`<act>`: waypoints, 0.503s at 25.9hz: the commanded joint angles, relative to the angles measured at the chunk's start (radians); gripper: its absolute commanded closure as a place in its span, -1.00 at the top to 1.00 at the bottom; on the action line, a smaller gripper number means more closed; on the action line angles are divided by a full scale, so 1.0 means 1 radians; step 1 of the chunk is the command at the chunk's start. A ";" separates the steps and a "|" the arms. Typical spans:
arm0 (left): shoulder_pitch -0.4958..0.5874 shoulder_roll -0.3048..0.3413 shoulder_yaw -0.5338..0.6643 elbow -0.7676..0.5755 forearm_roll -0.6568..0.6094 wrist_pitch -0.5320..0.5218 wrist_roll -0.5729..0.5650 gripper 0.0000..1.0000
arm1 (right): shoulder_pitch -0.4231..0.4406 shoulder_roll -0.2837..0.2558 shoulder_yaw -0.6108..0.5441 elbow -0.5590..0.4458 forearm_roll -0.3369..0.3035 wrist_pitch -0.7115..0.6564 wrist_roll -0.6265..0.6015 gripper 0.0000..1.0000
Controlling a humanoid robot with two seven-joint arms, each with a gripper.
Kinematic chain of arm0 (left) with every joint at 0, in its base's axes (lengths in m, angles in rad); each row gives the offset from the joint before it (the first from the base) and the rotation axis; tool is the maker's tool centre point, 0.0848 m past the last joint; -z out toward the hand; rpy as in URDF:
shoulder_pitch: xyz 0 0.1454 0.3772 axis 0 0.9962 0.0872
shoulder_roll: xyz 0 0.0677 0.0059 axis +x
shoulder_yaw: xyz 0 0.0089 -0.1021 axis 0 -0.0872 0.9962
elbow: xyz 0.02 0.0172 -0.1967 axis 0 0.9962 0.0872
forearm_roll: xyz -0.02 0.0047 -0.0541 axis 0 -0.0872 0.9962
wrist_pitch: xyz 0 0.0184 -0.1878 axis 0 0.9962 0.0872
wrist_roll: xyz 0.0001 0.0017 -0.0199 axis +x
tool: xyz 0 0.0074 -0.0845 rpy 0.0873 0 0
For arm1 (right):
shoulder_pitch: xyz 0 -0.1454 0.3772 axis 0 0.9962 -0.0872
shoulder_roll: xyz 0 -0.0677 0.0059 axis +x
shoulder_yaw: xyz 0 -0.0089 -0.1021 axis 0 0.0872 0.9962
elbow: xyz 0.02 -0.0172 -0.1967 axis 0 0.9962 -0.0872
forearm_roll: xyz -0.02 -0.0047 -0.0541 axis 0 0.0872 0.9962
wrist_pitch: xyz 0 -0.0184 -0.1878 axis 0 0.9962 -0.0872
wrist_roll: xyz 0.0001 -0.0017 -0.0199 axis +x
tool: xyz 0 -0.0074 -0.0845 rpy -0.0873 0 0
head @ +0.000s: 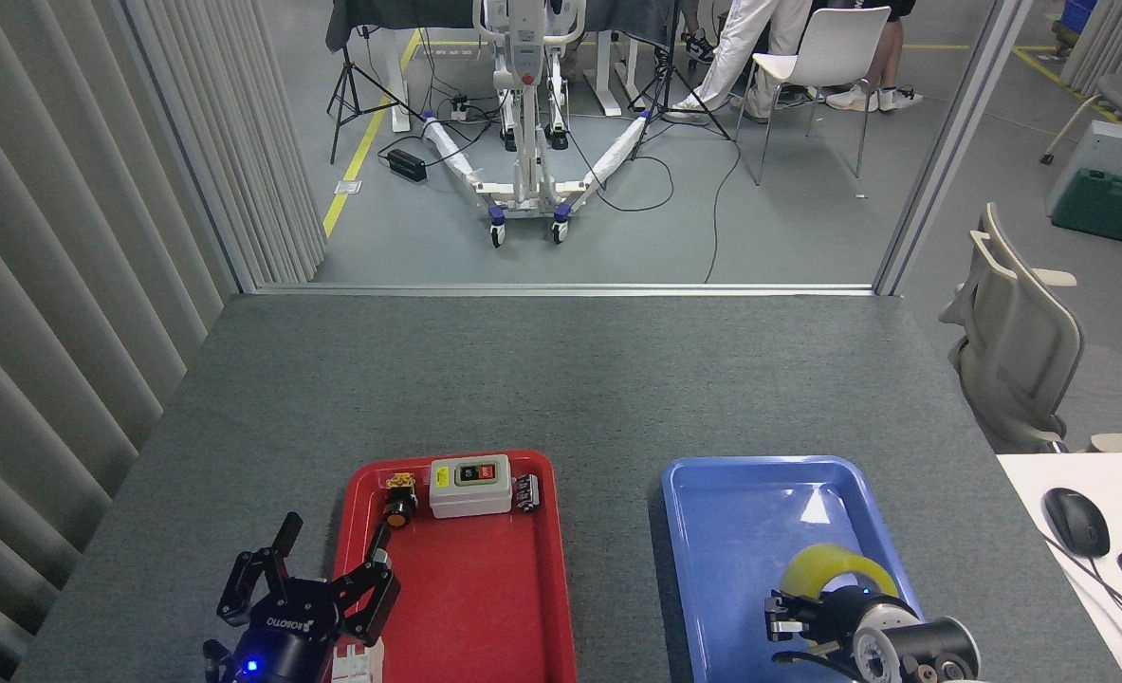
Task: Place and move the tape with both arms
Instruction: 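Push the tape roll across the blue tray with the right gripper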
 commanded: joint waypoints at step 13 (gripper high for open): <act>0.000 -0.027 0.010 0.029 -0.017 0.000 -0.004 1.00 | 0.005 0.005 0.022 0.027 -0.002 0.004 -0.076 -1.00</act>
